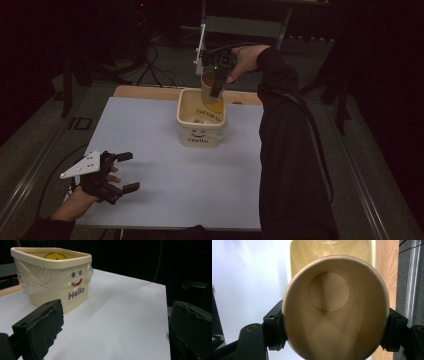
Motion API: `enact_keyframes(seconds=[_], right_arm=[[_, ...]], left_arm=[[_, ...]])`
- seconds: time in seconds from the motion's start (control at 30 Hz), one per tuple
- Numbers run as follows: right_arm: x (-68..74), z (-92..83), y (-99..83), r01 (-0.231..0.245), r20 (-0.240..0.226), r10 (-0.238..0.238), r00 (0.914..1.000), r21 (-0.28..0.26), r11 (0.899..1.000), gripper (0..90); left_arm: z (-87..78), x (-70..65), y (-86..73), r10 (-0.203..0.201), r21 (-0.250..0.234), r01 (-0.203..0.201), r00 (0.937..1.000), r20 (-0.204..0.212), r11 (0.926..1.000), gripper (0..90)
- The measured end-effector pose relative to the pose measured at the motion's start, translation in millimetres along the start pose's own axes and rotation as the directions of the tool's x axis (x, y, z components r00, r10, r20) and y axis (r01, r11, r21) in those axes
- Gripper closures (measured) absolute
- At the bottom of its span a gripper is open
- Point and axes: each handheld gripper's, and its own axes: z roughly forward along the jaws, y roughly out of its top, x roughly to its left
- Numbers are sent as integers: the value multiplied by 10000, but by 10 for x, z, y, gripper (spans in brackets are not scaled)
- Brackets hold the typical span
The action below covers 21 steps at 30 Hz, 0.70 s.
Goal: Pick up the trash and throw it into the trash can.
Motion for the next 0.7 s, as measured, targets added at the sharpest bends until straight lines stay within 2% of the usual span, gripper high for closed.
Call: enact_keyframes(seconds=[0.07,0.13,0.2,0.23,0.7], right_arm=[[0,-6,8,19,55,-20,10000,13,10000,234],[13,9,20,137,305,-141,9994,152,9998,198],[9,34,40,-33,250,27,9997,239,9997,123],[2,38,53,-79,49,79,10000,37,10000,96],[22,55,66,-360,-15,360,9993,89,9993,93]], left_arm=[[1,-1,0,-22,-16,22,10000,4,10000,4],[2,-3,-1,-29,7,29,10000,11,10000,4],[6,0,-3,-12,18,12,10000,14,10000,4],[8,-2,-2,-2,21,2,10000,9,10000,4],[10,-18,4,42,52,-43,9999,122,10000,4]])
